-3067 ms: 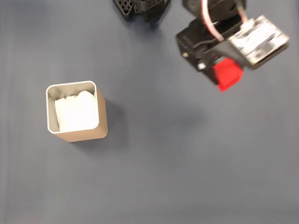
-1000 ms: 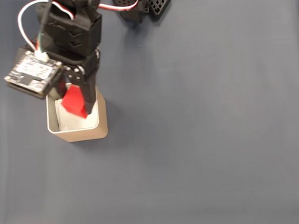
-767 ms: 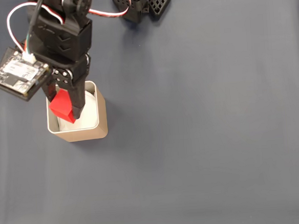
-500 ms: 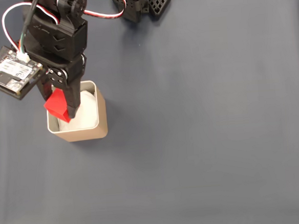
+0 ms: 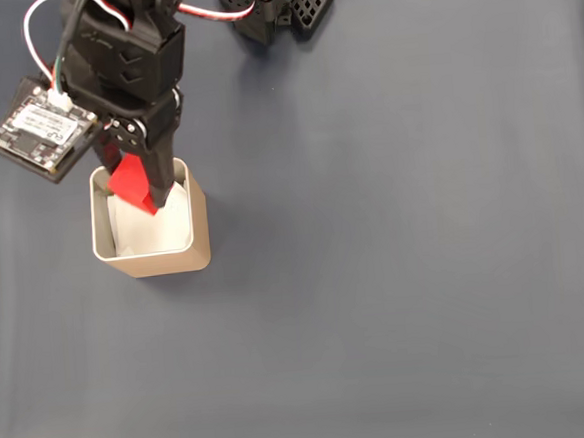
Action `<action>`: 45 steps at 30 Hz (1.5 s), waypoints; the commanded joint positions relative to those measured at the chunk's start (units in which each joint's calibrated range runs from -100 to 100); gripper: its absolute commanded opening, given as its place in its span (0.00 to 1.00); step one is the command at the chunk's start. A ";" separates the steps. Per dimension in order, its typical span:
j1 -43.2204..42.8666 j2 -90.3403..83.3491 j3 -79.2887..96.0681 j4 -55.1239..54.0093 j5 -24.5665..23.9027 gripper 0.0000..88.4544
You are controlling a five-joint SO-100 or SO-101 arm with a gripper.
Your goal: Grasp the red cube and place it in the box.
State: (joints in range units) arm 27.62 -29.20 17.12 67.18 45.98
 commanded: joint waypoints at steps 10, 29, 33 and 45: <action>0.39 -3.29 -0.99 -2.31 -1.22 0.00; 0.60 -1.91 -1.90 -4.11 -2.69 0.31; 0.74 -1.91 -1.44 -4.11 -2.49 0.38; 1.03 -1.91 -1.44 -5.26 -2.25 0.43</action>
State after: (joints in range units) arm 28.07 -30.45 17.76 63.04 43.59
